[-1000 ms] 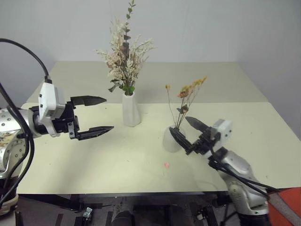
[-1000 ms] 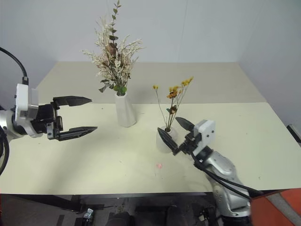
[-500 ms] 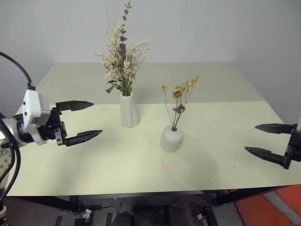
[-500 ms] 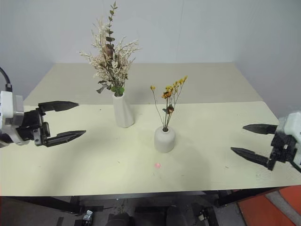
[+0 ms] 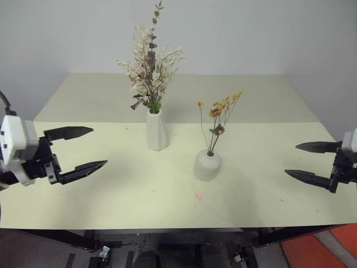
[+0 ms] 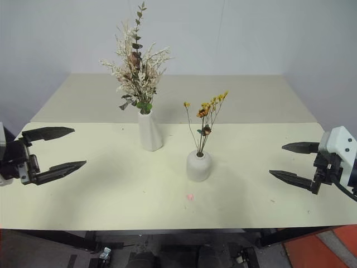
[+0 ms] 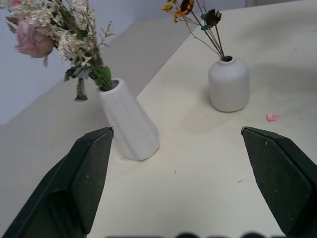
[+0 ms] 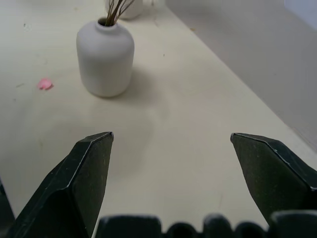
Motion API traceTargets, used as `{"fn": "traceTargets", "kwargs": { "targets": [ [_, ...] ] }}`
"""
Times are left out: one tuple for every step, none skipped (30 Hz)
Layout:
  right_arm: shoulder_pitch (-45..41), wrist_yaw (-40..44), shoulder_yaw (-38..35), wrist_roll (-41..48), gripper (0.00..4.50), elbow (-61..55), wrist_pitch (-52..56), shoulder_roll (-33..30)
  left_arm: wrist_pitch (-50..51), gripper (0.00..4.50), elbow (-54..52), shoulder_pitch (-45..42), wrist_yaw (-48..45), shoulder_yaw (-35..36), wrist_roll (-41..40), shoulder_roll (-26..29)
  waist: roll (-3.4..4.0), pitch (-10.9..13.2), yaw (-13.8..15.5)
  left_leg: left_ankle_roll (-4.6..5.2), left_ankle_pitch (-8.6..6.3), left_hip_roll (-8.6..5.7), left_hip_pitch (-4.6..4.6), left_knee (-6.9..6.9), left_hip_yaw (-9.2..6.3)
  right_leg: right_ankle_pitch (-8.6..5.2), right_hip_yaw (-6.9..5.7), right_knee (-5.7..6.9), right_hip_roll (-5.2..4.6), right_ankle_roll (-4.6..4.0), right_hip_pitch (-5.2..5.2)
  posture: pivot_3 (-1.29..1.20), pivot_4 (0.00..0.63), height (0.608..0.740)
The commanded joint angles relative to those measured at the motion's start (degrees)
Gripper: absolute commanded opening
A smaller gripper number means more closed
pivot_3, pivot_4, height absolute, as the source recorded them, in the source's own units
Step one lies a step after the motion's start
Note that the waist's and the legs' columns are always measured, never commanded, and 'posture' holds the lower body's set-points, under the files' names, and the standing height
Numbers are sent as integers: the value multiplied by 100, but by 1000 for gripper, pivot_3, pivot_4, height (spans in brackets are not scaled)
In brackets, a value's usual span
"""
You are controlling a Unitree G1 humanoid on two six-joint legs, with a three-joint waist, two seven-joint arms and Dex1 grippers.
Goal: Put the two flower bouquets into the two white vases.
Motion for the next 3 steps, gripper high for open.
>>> {"fn": "traceTargets", "kwargs": {
  "targets": [
    [-169, -69, -27, 96, 4482, -128, 0, 55, 135, 4500, -51, 84, -109, 414, -134, 229, 0, 0, 9, 0, 0, 1, 0, 0, 0, 0, 0, 0, 1, 0, 0, 0, 150, 740],
    [-166, -42, 29, 84, 4482, -127, -7, 79, 196, 4500, -78, 122, -87, 477, -158, 249, 0, 0, 12, 0, 0, 1, 1, 0, 0, 0, 0, 1, 1, 0, 0, 0, 150, 740],
    [-178, -23, 99, 96, 4482, -155, 14, 98, 252, 4500, -53, 147, -98, 542, -174, 283, 0, 0, 12, 0, 0, 1, 1, 0, 1, 0, 0, 1, 1, 0, 0, 0, 150, 740]
  ]
}}
